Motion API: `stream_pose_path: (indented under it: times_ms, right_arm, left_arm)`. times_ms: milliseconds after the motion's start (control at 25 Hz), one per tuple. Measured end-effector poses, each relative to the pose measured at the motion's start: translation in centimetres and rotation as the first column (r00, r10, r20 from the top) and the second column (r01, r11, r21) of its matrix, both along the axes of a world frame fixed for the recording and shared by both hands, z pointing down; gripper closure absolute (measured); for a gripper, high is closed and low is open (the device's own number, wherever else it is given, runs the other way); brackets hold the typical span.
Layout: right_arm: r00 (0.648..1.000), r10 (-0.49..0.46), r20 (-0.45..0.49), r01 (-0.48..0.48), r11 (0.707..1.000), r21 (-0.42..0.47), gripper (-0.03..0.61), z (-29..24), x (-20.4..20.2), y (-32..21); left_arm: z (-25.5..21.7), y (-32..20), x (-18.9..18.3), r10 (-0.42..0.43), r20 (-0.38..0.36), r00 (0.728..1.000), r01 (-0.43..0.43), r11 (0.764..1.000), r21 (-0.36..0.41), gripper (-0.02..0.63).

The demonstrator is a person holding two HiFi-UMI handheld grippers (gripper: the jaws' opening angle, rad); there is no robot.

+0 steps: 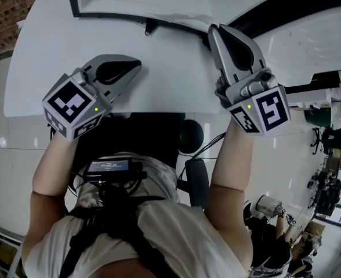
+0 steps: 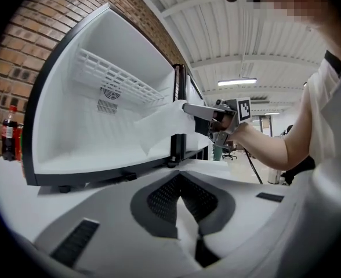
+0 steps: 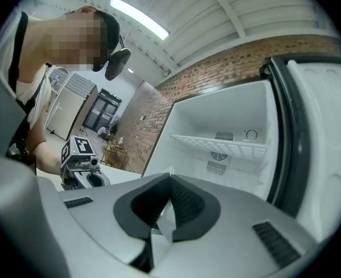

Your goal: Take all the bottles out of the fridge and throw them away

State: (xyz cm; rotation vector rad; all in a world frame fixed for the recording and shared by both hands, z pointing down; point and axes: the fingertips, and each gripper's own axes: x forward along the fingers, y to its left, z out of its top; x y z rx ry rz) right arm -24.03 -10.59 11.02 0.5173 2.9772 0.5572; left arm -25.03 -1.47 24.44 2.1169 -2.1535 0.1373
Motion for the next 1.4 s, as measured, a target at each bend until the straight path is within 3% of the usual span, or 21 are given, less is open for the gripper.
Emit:
stream_pose_path:
  times_ms: [240, 560, 800, 1080, 1400]
  right_arm:
    - [0.991, 0.017, 0.132, -0.019, 1.000, 0.009, 0.573, -1.5, 5.3, -1.4]
    - [0.983, 0.093, 0.161, -0.092, 0.996, -0.012, 0.573, -1.5, 11.9, -3.4]
    - [0.961, 0.212, 0.177, -0.211, 0.977, -0.027, 0.574, -1.9, 14.7, -4.8]
    - [0.926, 0.347, 0.149, -0.338, 0.938, -0.079, 0.574, 0.4, 22.9, -9.2]
    - [0.879, 0.474, 0.058, -0.465, 0.877, -0.120, 0.575, 4.8, 30.1, -12.2]
  left_arm:
    - [-0.9, -1.5, 3.1, 0.114, 0.028, 0.993, -0.115, 0.993, 0.012, 0.603]
    - [-1.8, -4.3, 8.6, 0.269, 0.053, 0.962, -0.269, 0.963, 0.006, 0.603]
    - [-3.7, -5.5, 11.4, 0.413, 0.072, 0.908, -0.415, 0.910, 0.015, 0.603]
    - [-3.5, -9.1, 18.4, 0.515, 0.068, 0.854, -0.516, 0.857, -0.007, 0.603]
    - [-2.1, -11.4, 26.0, 0.665, 0.123, 0.737, -0.664, 0.746, -0.054, 0.603]
